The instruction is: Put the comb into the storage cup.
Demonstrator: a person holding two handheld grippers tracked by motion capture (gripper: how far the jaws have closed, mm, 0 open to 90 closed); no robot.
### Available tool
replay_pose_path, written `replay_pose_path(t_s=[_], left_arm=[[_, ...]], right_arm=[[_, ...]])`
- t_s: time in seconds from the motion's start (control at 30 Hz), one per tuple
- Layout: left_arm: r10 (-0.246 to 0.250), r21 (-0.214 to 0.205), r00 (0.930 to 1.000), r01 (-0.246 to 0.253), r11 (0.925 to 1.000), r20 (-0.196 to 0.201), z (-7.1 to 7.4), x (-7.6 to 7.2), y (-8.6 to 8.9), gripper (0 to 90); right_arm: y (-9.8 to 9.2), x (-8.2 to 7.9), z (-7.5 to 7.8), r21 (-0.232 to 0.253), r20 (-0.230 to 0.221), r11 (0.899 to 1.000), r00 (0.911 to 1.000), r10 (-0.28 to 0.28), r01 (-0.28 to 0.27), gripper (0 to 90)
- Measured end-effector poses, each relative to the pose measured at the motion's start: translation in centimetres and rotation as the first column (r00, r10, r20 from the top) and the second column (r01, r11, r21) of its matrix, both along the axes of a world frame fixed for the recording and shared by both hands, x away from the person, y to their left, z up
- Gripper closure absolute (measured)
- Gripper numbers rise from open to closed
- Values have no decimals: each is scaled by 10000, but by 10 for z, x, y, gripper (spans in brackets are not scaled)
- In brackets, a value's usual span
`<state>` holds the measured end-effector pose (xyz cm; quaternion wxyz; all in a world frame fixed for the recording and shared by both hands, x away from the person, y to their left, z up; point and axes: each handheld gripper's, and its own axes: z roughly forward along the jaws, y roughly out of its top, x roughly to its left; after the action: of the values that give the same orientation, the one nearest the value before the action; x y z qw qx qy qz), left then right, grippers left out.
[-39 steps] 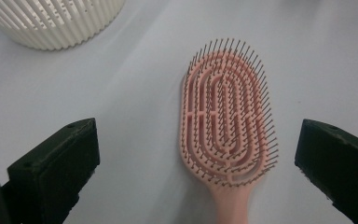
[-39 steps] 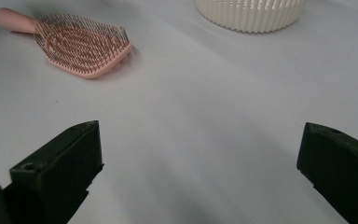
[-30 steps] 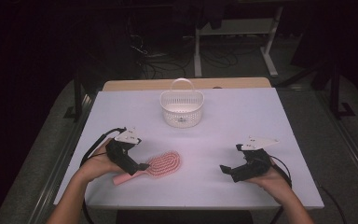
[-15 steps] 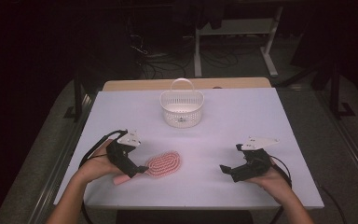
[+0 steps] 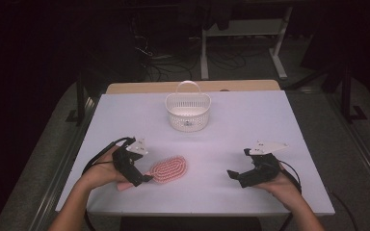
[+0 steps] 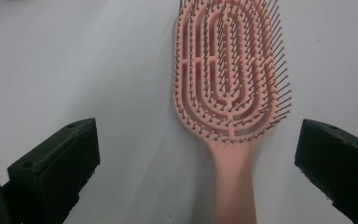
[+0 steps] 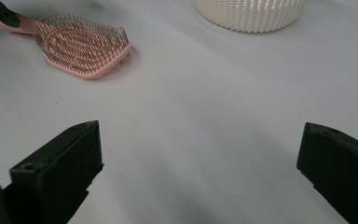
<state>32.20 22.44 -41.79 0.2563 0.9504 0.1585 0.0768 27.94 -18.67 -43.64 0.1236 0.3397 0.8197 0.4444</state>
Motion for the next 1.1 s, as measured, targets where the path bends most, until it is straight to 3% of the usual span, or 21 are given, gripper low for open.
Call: replay_pose_path(t_s=[0.7, 1.1], left_arm=[[-92, 572, 9997, 106, 9983, -234, -7, -3, -3, 4], [-83, 731, 9992, 113, 9973, -402, -9, -3, -5, 113]], right_arm=[[0, 0, 0, -28, 12, 10000, 10000, -3, 3, 0], [0, 0, 0, -11, 26, 10000, 10000, -10, 10, 0]])
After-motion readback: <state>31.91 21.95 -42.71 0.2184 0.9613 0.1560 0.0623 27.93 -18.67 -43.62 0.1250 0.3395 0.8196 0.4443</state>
